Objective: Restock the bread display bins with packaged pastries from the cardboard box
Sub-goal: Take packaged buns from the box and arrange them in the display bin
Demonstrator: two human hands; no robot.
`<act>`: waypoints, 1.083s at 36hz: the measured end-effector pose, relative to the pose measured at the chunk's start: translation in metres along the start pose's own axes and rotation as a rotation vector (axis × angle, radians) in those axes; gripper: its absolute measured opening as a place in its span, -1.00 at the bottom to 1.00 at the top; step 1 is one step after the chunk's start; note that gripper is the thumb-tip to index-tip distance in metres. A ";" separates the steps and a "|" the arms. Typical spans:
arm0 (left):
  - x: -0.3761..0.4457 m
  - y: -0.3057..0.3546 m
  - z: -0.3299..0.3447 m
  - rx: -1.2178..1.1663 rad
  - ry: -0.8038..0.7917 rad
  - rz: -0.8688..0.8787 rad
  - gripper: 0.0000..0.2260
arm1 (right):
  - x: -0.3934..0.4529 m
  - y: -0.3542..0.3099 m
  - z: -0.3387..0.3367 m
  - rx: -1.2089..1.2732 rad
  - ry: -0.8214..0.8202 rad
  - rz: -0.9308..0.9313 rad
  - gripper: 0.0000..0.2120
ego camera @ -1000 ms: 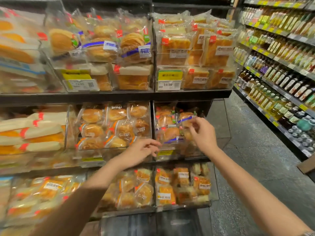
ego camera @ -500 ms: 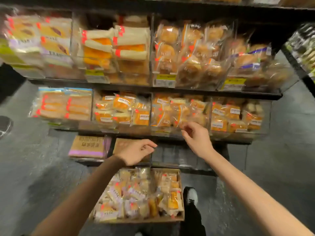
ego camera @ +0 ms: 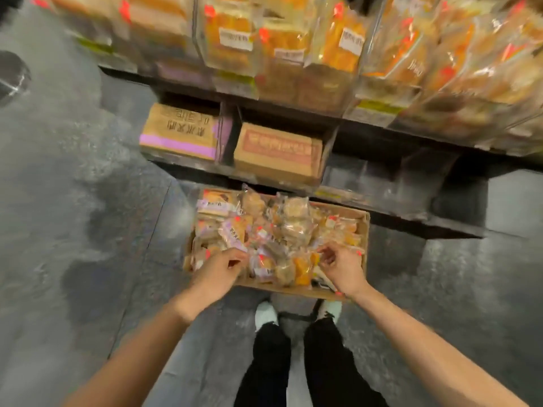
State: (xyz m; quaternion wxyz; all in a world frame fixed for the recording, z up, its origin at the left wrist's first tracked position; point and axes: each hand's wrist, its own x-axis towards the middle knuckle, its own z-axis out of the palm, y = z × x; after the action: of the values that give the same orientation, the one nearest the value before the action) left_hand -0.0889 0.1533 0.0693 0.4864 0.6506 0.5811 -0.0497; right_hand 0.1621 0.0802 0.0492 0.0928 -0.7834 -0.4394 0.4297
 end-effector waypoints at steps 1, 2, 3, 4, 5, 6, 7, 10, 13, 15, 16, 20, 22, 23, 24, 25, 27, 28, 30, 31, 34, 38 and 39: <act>0.006 -0.013 0.006 -0.005 0.006 -0.001 -0.82 | 0.009 0.008 0.016 -0.014 -0.039 0.020 -0.80; 0.012 -0.024 0.013 -0.024 0.000 -0.014 -0.82 | 0.018 0.015 0.032 -0.028 -0.084 0.041 -0.80; 0.018 -0.035 0.020 -0.050 -0.001 -0.021 -0.81 | 0.029 0.023 0.048 -0.052 -0.139 0.063 -0.78; 0.023 -0.044 0.026 -0.071 0.006 -0.033 -0.80 | 0.038 0.030 0.064 -0.083 -0.203 0.094 -0.75; 0.029 -0.055 0.033 -0.084 0.008 -0.042 -0.81 | 0.047 0.036 0.078 -0.128 -0.282 0.130 -0.71; 0.036 -0.065 0.039 -0.100 0.003 -0.053 -0.82 | 0.054 0.040 0.092 -0.181 -0.359 0.163 -0.65; 0.041 -0.075 0.045 -0.122 0.000 -0.054 -0.82 | 0.061 0.043 0.104 -0.230 -0.429 0.189 -0.57; 0.056 -0.097 0.062 -0.204 -0.026 -0.087 -0.81 | 0.082 0.051 0.140 -0.255 -0.551 0.225 -0.34; 0.072 -0.112 0.077 -0.289 -0.038 -0.120 -0.79 | 0.103 0.058 0.173 -0.222 -0.531 0.248 -0.30; 0.081 -0.122 0.087 -0.355 -0.019 -0.155 -0.78 | 0.116 0.068 0.195 -0.147 -0.471 0.298 -0.22; 0.084 -0.128 0.092 -0.381 -0.002 -0.178 -0.78 | 0.121 0.074 0.206 -0.117 -0.438 0.322 -0.19; 0.091 -0.148 0.109 -0.417 -0.001 -0.228 -0.78 | 0.138 0.095 0.245 -0.017 -0.355 0.437 -0.03; 0.094 -0.158 0.114 -0.410 -0.025 -0.246 -0.77 | 0.144 0.100 0.257 -0.002 -0.306 0.466 -0.05; 0.095 -0.163 0.116 -0.405 -0.038 -0.252 -0.77 | 0.145 0.101 0.260 -0.005 -0.280 0.483 -0.11; 0.095 -0.167 0.118 -0.400 -0.050 -0.256 -0.76 | 0.146 0.104 0.263 -0.011 -0.250 0.486 -0.17; 0.095 -0.169 0.120 -0.402 -0.060 -0.261 -0.77 | 0.146 0.105 0.263 -0.018 -0.229 0.483 -0.22; 0.094 -0.170 0.123 -0.419 -0.073 -0.269 -0.76 | 0.144 0.110 0.260 -0.001 -0.212 0.452 -0.24; 0.094 -0.169 0.124 -0.423 -0.079 -0.264 -0.75 | 0.144 0.113 0.256 0.041 -0.210 0.448 -0.22; 0.096 -0.161 0.124 -0.426 -0.107 -0.243 -0.72 | 0.144 0.115 0.246 0.150 -0.214 0.456 -0.20; 0.097 -0.157 0.123 -0.432 -0.136 -0.231 -0.73 | 0.143 0.113 0.239 0.200 -0.215 0.466 -0.20; 0.101 -0.142 0.125 -0.438 -0.213 -0.227 -0.80 | 0.137 0.108 0.221 0.469 -0.196 0.551 -0.27; 0.109 -0.121 0.129 -0.448 -0.265 -0.294 -0.52 | 0.115 0.093 0.190 0.973 -0.420 0.524 -0.48; 0.112 -0.117 0.130 -0.468 -0.273 -0.318 -0.43 | 0.110 0.091 0.184 1.087 -0.516 0.493 -0.47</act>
State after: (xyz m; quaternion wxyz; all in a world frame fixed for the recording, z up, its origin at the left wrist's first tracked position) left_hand -0.0819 0.1254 -0.1363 0.6828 0.4091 0.6004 -0.0771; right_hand 0.1059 0.0678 -0.1764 0.2663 -0.5742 0.0252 0.7738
